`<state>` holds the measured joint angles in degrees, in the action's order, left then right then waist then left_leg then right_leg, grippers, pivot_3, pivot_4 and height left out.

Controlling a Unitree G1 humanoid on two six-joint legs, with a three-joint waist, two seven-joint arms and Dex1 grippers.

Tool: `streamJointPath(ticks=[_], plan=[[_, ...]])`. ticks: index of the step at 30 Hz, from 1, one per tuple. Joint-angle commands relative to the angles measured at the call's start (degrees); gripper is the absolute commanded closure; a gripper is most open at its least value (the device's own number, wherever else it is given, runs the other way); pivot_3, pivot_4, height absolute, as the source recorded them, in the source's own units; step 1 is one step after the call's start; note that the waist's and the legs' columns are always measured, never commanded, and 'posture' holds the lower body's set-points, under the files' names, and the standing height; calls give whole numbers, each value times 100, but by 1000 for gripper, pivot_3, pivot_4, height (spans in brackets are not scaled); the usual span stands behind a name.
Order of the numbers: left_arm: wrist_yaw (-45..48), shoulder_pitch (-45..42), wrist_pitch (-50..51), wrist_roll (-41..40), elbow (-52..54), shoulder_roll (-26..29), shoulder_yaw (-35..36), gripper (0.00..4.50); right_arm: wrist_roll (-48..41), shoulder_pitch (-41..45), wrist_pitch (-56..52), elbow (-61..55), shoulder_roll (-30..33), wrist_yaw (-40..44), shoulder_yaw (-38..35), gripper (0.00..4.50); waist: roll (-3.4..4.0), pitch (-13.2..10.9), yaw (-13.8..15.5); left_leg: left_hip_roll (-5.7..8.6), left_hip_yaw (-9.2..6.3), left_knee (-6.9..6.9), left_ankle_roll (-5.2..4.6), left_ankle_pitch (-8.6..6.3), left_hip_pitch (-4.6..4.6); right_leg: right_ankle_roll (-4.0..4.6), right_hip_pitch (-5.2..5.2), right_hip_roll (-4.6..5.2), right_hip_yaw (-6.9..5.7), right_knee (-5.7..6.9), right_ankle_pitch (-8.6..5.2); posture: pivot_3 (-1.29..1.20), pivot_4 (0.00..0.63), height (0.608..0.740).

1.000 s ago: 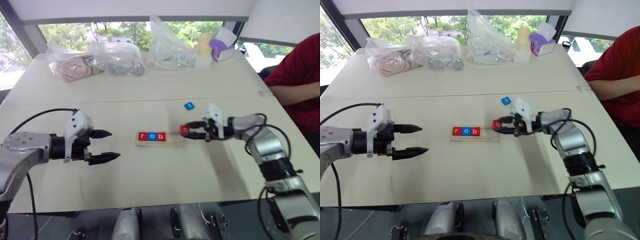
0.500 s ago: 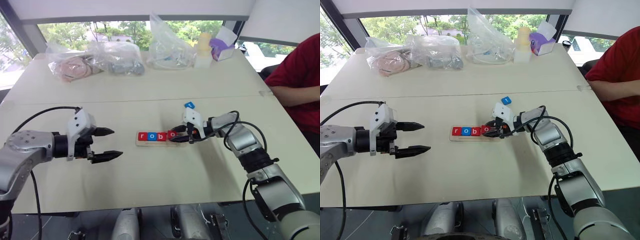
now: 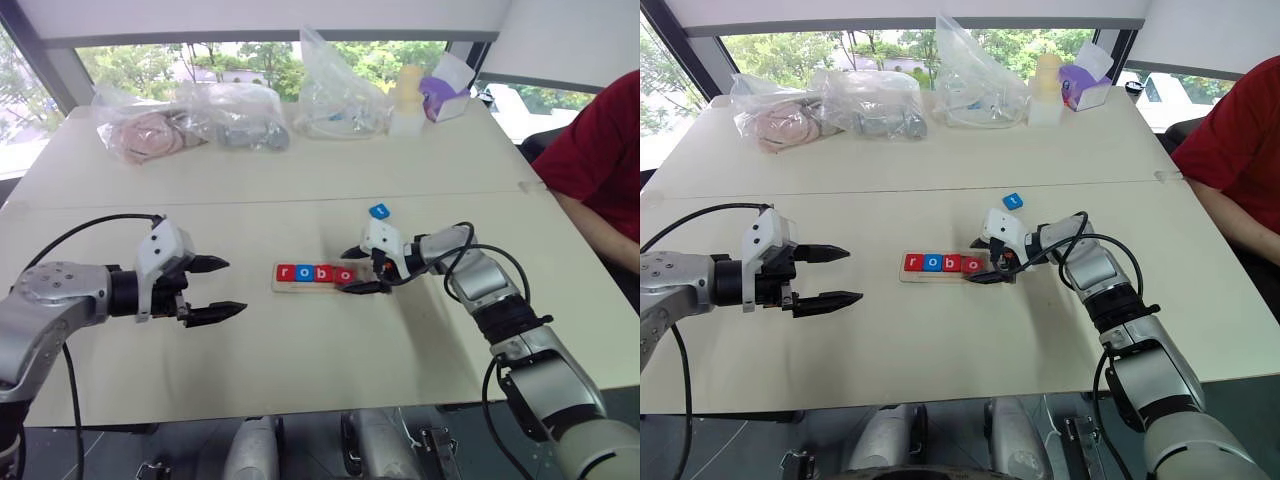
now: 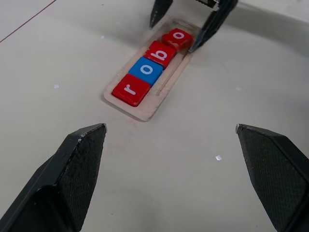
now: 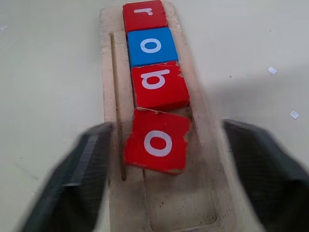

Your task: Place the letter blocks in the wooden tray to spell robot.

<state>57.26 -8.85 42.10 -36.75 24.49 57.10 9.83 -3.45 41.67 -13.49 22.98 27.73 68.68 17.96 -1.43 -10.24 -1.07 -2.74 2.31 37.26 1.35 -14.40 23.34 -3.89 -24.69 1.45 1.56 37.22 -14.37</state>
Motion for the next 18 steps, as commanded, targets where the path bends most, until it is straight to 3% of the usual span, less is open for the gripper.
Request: streamJointPath(ticks=[1, 18], plan=[[-16, -103, -33, 12, 41, -18, -2, 0, -113, 216, 15, 11, -82, -103, -241, 43, 0, 0, 1, 0, 0, 0, 0, 0, 0, -1, 0, 0, 0, 0, 1, 0, 150, 738], [-3, -251, -136, 204, -93, -102, -184, 0, 127, 27, 646, -11, 49, 38, -201, 43, 0, 0, -5, 0, 0, 1, 0, 0, 0, -6, 0, 0, 0, 3, 4, 0, 150, 738]])
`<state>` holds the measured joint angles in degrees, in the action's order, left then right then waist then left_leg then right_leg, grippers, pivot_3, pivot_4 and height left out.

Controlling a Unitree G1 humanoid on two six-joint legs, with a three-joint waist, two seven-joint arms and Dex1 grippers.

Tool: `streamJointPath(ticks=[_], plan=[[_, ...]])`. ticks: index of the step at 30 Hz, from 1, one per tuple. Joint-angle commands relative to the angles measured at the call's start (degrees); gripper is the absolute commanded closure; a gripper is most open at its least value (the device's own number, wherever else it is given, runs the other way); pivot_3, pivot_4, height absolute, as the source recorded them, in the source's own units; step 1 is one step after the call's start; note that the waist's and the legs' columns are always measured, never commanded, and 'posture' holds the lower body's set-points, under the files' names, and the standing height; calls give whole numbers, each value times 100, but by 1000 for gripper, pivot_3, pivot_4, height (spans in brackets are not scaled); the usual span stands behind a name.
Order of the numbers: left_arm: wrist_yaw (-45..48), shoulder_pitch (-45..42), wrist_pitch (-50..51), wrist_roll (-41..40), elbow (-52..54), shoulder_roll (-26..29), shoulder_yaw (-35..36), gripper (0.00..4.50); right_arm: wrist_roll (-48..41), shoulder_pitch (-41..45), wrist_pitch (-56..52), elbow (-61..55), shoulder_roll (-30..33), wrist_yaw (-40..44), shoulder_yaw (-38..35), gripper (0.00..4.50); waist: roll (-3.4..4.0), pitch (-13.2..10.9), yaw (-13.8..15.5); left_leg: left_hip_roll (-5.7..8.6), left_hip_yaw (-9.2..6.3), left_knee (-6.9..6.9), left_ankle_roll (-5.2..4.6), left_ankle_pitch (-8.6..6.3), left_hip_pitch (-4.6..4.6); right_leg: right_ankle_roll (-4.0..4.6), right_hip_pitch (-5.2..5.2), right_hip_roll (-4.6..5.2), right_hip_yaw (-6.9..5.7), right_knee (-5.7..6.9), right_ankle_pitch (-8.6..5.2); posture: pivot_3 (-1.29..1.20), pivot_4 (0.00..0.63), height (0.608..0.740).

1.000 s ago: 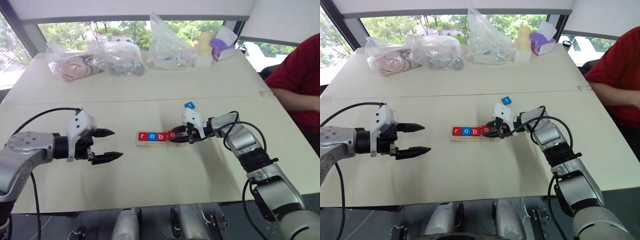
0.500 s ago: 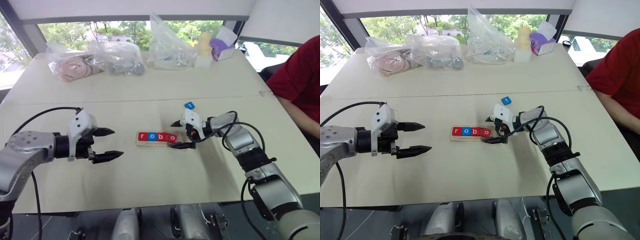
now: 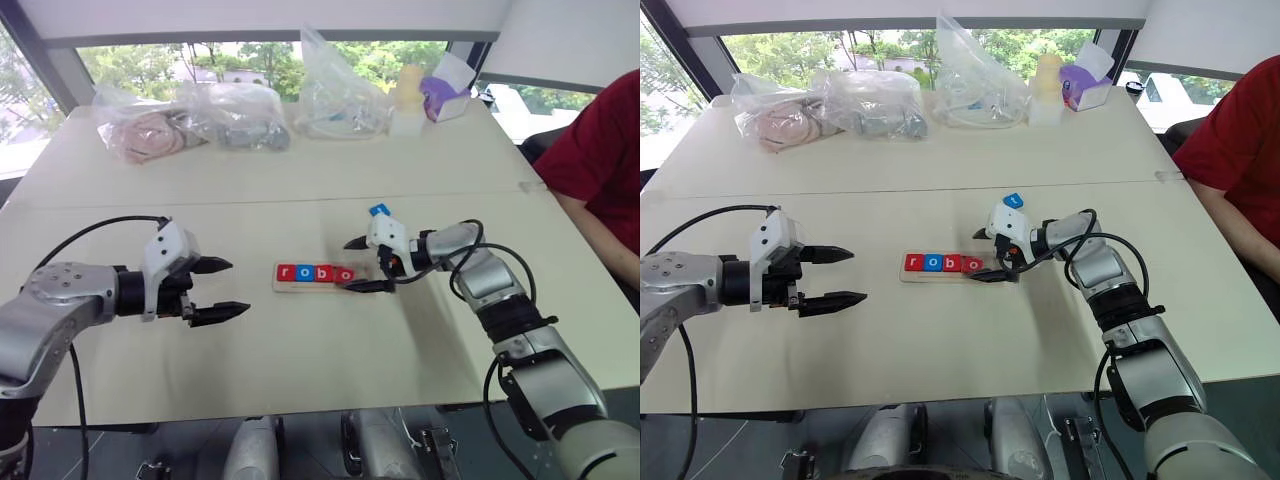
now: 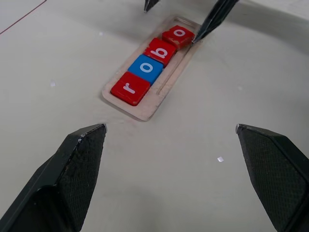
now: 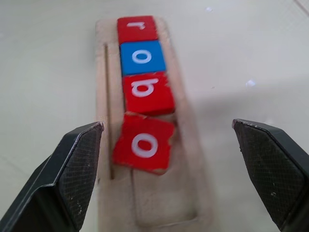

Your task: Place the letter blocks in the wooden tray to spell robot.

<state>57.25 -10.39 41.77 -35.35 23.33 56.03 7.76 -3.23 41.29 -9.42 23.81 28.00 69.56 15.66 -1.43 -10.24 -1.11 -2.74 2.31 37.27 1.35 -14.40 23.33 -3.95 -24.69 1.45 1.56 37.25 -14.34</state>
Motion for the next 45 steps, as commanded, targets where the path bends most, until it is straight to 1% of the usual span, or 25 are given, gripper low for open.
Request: streamJointPath(ticks=[1, 6, 14, 19, 23, 25, 29, 31, 34, 38, 43, 45], plan=[[-5, -96, -100, 65, 30, -1, 18, 0, 206, 83, 370, 9, 30, -118, 55, 43, 0, 0, -1, 0, 0, 0, 0, 0, -1, 0, 0, 0, 0, 0, 0, 0, 150, 738], [-4, -75, -111, 119, 46, -24, -9, 0, 429, 251, 706, 392, -30, -426, 22, 43, 0, 0, 5, 0, 1, 1, 0, 0, 0, 1, 0, 0, 0, 0, 0, 0, 150, 738], [-30, -76, -104, 145, 56, -90, -13, 0, 547, 273, 1208, 510, -39, -539, 47, 43, 0, 0, 4, 0, 0, 1, 0, 0, -1, 0, 0, 0, 0, 1, 0, 0, 150, 738], [-28, -86, -102, 158, 54, -111, -9, 0, 135, 211, 900, 162, 26, -222, -165, 43, 0, 0, 4, 0, 0, 1, 0, 0, -1, 0, 0, 0, 1, 2, 0, 0, 150, 738], [-32, -96, -102, 160, 47, -114, -2, 0, -432, 196, 74, -194, 66, -86, -548, 43, 0, 0, 11, 0, -1, 1, 0, 0, -1, -1, 0, 0, 0, 2, 0, 0, 150, 738], [-64, -125, -148, 163, 34, -164, 15, 0, -650, 332, -404, -75, -19, -474, -911, 43, 0, 0, 13, -1, -1, 1, 0, 0, -1, -1, 1, 0, 0, 2, 1, 0, 150, 738], [-239, -360, -183, 66, -78, -415, 108, 0, -528, 552, -856, 332, -137, -1558, -1299, 43, -1, 0, 13, 0, -1, 3, 1, 1, -1, 1, 1, 1, 0, 2, 0, 0, 150, 738], [-372, -594, -230, 67, -184, -608, 89, 0, -326, 674, -1165, 629, -305, -2471, -1453, 43, -1, 1, 12, 1, -1, 4, 1, 1, 0, 1, 2, 1, 0, 2, 1, 0, 150, 738], [-535, -1038, -247, 22, -351, -937, -7, 0, -71, 788, -1274, 1084, -579, -3484, -1515, 43, -2, 2, 7, 1, -3, 0, 2, 1, 2, -2, -2, -1, 1, 5, 3, 0, 150, 738], [-595, -1433, -327, 198, -555, -1220, -230, 0, 66, 1106, -977, 2000, -896, -4167, -1563, 43, -2, 2, -18, 2, -1, 1, 3, 2, 2, -4, -1, 0, 3, 7, 4, 0, 150, 738], [-596, -1531, -381, 258, -641, -1296, -339, 0, 270, 1520, -405, 3122, -1046, -4666, -1512, 43, -2, 2, -91, 2, -2, -5, 3, 2, 2, -6, -3, 0, 4, 7, 5, 0, 150, 738], [-608, -1495, -382, 249, -612, -1290, -317, 0, 314, 1619, -219, 3437, -1079, -4721, -1503, 579, -2, 2, -115, 2, -4, -5, 3, 2, 2, -6, -2, 0, 3, 7, 5, 0, 150, 738]])
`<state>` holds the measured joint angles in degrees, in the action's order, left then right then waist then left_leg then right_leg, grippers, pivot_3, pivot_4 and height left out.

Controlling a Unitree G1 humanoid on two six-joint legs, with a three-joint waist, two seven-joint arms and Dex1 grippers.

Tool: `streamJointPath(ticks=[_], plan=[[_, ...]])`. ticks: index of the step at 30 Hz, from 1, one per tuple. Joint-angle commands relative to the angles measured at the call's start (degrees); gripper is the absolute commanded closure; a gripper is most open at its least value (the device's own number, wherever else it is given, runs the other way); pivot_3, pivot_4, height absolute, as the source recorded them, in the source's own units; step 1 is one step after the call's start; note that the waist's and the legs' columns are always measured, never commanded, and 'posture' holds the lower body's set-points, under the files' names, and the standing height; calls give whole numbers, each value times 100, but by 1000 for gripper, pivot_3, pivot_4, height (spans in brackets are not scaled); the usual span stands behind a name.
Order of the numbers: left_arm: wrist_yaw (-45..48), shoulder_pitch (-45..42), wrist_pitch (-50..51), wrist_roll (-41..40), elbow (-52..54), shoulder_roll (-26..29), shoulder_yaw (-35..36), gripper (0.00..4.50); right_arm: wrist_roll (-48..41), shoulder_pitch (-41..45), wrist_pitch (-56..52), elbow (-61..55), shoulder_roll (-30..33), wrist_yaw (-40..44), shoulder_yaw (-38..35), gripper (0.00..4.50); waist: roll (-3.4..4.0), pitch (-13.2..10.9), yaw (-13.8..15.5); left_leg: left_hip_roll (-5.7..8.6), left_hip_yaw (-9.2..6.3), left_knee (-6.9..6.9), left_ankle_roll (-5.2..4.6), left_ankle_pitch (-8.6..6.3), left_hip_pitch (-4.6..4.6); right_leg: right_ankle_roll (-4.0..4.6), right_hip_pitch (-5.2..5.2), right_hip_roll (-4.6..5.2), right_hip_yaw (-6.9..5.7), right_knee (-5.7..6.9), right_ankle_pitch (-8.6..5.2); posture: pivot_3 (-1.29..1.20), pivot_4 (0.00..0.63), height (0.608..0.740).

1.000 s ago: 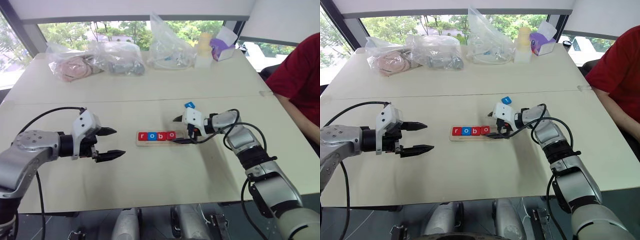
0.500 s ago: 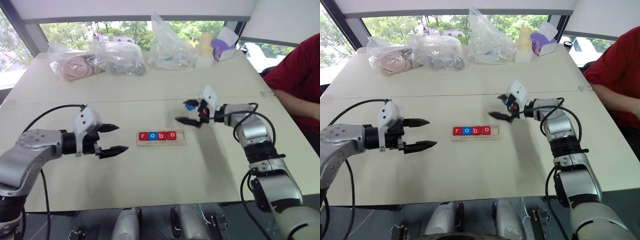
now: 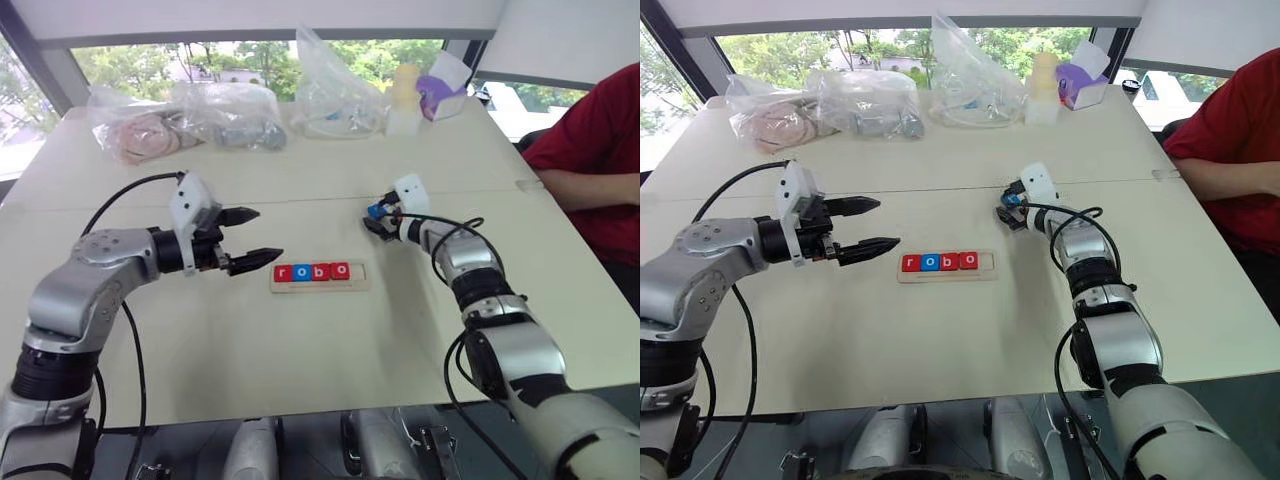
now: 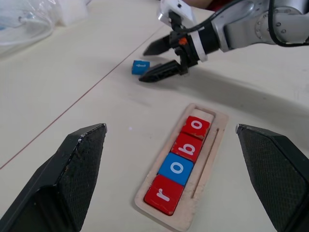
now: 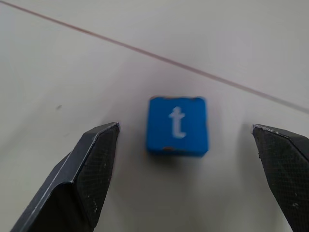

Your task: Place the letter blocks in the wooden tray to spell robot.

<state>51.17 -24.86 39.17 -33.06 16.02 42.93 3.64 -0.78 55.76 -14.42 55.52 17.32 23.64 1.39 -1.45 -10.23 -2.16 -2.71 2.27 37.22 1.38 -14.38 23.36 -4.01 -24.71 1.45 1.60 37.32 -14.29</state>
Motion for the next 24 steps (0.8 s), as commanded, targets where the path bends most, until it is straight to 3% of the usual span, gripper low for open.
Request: streamJointPath(ticks=[1, 5, 6, 12, 16, 20, 24], plan=[[-5, -32, -120, 14, 135, 24, 106, 0, 80, 206, 345, 365, -18, -147, -74, 879, 0, 0, -22, 0, 0, 0, 0, 0, 0, 0, 0, 0, 0, 0, 0, 0, 150, 738], [-16, 59, -75, -32, 232, 67, 159, 0, 21, 232, 384, 383, -61, -10, -86, 3002, 0, 0, -36, 0, -2, 0, 0, 0, 0, -2, 1, 1, 0, 1, 1, 0, 150, 738], [-26, 65, -71, -33, 241, 63, 153, 0, 42, 216, 374, 372, -65, 31, -57, 3347, 0, 0, -35, 0, -3, 0, 0, 0, 0, -3, 1, 1, 0, 1, 2, 0, 150, 738], [77, 191, -131, 216, 452, 138, -289, 0, -23, -53, 166, -280, -11, -515, -269, 3343, 0, 0, -30, 0, -5, 0, 0, 0, 0, -3, 1, 1, 0, 2, 2, 0, 150, 738], [117, 314, 8, 74, 800, 53, -488, 0, -44, -1357, -1435, -3024, -17, -1232, -574, 3343, 1, 0, 20, 1, -13, -1, 0, 0, 8, -3, 1, 9, -3, 1, 1, 0, 150, 738], [177, 385, 36, 56, 911, 1, -625, 0, -122, -2767, -3306, -6035, -596, -1959, -901, 3343, 3, 2, 53, 0, -21, -6, 0, 0, 7, -3, -2, 4, -7, 4, 0, 0, 150, 738], [292, 248, 56, 12, 902, -63, -767, 0, -1, -3878, -4796, -8294, -1209, -2406, -652, 3343, 5, 4, 12, -2, -25, -6, 2, 1, 1, 1, -4, -5, -8, 14, -1, 0, 150, 738]])
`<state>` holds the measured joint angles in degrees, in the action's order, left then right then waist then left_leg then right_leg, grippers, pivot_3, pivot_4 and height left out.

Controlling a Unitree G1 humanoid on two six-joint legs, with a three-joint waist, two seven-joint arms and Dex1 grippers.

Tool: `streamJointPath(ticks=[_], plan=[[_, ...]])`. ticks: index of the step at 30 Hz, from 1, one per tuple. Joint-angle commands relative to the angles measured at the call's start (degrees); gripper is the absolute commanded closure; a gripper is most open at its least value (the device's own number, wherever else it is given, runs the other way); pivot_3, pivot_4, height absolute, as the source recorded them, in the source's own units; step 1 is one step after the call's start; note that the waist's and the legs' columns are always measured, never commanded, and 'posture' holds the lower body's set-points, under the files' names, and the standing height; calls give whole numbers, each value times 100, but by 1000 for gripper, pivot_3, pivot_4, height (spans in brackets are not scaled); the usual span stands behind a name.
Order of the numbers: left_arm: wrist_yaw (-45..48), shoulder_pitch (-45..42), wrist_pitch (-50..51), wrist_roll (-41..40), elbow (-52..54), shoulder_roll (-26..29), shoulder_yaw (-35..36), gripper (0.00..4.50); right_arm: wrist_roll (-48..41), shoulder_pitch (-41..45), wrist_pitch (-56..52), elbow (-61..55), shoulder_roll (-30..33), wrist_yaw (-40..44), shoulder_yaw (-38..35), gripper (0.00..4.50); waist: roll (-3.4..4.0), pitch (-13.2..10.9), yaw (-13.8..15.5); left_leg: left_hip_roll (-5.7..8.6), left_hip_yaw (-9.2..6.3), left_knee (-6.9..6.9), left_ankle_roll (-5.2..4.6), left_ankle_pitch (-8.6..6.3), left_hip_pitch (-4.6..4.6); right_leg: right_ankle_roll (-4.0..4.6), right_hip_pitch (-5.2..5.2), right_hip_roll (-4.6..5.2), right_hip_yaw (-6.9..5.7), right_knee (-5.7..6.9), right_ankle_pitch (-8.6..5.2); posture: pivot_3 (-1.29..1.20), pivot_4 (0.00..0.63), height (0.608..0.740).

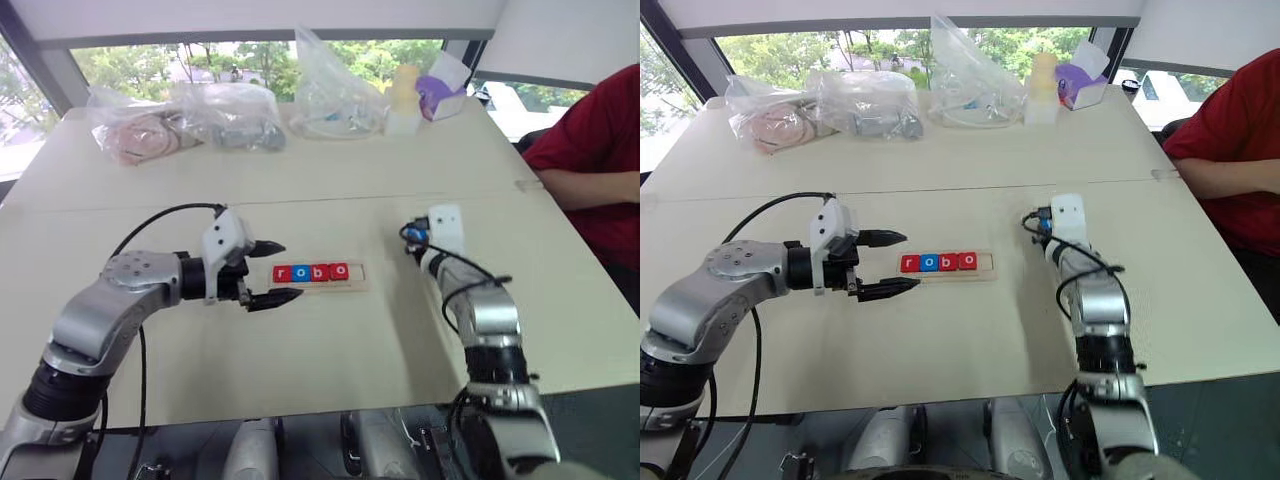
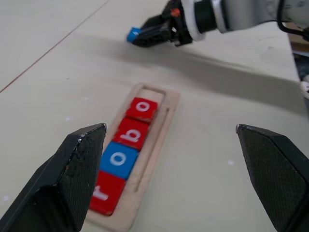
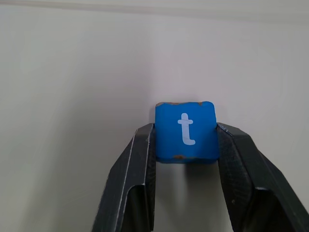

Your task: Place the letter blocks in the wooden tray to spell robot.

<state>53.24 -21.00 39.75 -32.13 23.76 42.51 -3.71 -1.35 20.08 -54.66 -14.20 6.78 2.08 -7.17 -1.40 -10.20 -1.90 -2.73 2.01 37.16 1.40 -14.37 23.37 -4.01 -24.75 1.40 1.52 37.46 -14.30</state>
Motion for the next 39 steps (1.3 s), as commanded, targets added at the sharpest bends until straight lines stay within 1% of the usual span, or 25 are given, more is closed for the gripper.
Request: streamJointPath(ticks=[1, 3, 7, 9, 10, 13, 14, 15, 16, 18, 19, 20, 22, 24, 25, 27, 29, 31, 34, 36, 38, 39], plan=[[103, -182, -17, -53, 96, -46, -82, 0, 87, -464, -1004, -1597, -223, -295, 281, 3343, 0, 0, -21, -1, -2, 5, 0, 0, -2, 1, 2, -4, -1, 0, -1, 0, 150, 738], [144, -233, -55, -4, 37, -99, -181, 0, 113, -664, -1355, -1894, -396, -432, 263, 3343, -1, 1, -36, 1, 0, 10, 4, 2, -2, 18, 4, -2, 0, -1, -11, 0, 150, 738], [174, -244, -99, 47, -61, -203, -287, 0, 31, -729, -1702, -1957, -817, -583, 85, 3343, -2, 1, -49, 2, 3, 16, 5, 3, -5, 21, 9, 1, 3, -4, -12, 0, 150, 738], [188, -243, -113, 74, -90, -233, -321, 0, -29, -734, -1795, -1945, -946, -566, 64, 2281, -6, 4, -49, 2, 2, 14, 5, 3, -5, 18, 9, -2, 2, -4, -11, 0, 150, 738], [193, -243, -121, 78, -98, -236, -331, 0, -30, -737, -1825, -1946, -966, -563, 66, 1827, -6, 4, -49, 2, 0, 12, 5, 3, -4, 16, 9, -3, 1, -5, -10, 0, 150, 738], [235, -230, -154, 125, -138, -176, -349, 0, -2, -667, -1863, -2022, -672, -458, 161, 256, -8, 5, -49, 2, 0, 9, 5, 3, -3, 11, 8, -2, 1, -9, -8, 0, 150, 738], [242, -228, -162, 151, -147, -153, -353, 0, 4, -637, -1860, -2047, -583, -429, 166, 70, -8, 5, -42, 2, 0, 9, 5, 3, -2, 11, 8, -1, 1, -10, -9, 0, 150, 738], [246, -227, -166, 170, -152, -142, -355, 0, 6, -618, -1858, -2061, -536, -415, 162, 70, -8, 5, -34, 3, 0, 9, 5, 3, -1, 15, 8, 0, 0, -11, -11, 0, 150, 738], [270, -215, -222, 245, -171, -87, -363, 0, 4, -593, -1772, -2078, -222, -254, 252, 70, -8, 5, -34, 4, 1, 10, 5, 3, 0, 16, 8, 1, 0, -13, -12, 0, 150, 738], [363, -188, -272, 268, -227, 50, -237, 0, -190, -453, -1286, -1934, 816, 579, 301, 70, -3, 1, -35, 4, 2, 11, 5, 3, 1, 18, 9, 2, 1, -17, -13, 0, 150, 738], [431, -177, -297, 268, -242, 139, -169, 0, -419, -384, -1002, -1777, 1258, 1111, 207, 70, -2, -1, -40, 8, 5, 11, 5, 3, 2, 19, 9, 6, 2, -23, -13, 0, 150, 738], [483, -175, -323, 262, -268, 197, -130, 0, -603, -338, -803, -1639, 1516, 1442, 137, 70, -3, -1, -43, 10, 8, 10, 4, 3, 3, 19, 10, 10, 4, -28, -13, 0, 150, 738], [681, -218, -191, -6, -245, 378, 100, 0, -1061, -314, 146, -1065, 2433, 2853, 21, 70, -7, -1, -53, 10, 8, 10, 4, 3, 1, 18, 13, 5, 3, -33, -14, 0, 150, 738], [951, -254, -4, -298, -168, 598, 308, 0, -1151, -421, 1405, -389, 3424, 4255, 162, 70, -8, -3, -51, 8, 6, 3, 3, 2, -1, 15, 15, 1, 2, -34, -14, 0, 150, 738], [1031, -262, 49, -379, -138, 677, 350, 0, -1118, -464, 1898, -139, 3716, 4620, 245, 70, -9, -4, -50, 9, 5, 0, 2, 2, -2, 11, 15, 0, 1, -35, -16, 0, 150, 738], [1229, -249, -51, -215, -111, 973, 269, 0, -825, -197, 3021, 919, 4257, 5328, 591, 70, -10, -3, -51, 8, 3, -4, -2, -1, -3, 2, 16, -1, -1, -34, -16, 0, 150, 738], [1327, -229, -51, -243, -77, 1106, 290, 0, -976, 135, 3658, 1786, 4366, 6025, 680, 70, -10, -4, -67, 7, 9, -1, -2, -1, -6, 1, 16, -2, 2, -35, -16, 0, 150, 738], [1336, -219, -43, -299, -71, 1130, 343, 0, -993, 426, 4211, 2498, 4312, 6453, 796, 70, -10, -6, -66, 7, 12, 3, -3, -1, -8, 6, 17, -2, 4, -32, -17, 0, 150, 738], [1239, -187, -58, -252, -75, 1120, 405, 0, -751, 875, 5035, 3611, 4160, 6771, 1011, 70, -10, -6, -60, 6, 10, 7, -2, -1, -8, -3, 18, -3, 4, -29, -11, 0, 150, 738], [1139, -123, -37, -245, -36, 1113, 466, 0, -634, 1153, 5512, 4272, 3992, 6836, 1093, 70, -10, -6, -56, 6, 10, 7, -2, -1, -6, -9, 18, -2, 4, -29, -8, 0, 150, 738], [1047, -32, 1, -290, 18, 1101, 545, 0, -515, 1293, 5817, 4679, 3913, 6952, 1200, 70, -10, -6, -55, 6, 11, 7, -2, -1, -5, -10, 17, -1, 4, -29, -8, 0, 150, 738], [993, 35, 46, -348, 49, 1086, 606, 0, -548, 1315, 5792, 4748, 3888, 7090, 1226, 70, -10, -6, -54, 6, 11, 7, -2, -1, -4, -10, 17, 0, 4, -29, -8, 0, 150, 738]])
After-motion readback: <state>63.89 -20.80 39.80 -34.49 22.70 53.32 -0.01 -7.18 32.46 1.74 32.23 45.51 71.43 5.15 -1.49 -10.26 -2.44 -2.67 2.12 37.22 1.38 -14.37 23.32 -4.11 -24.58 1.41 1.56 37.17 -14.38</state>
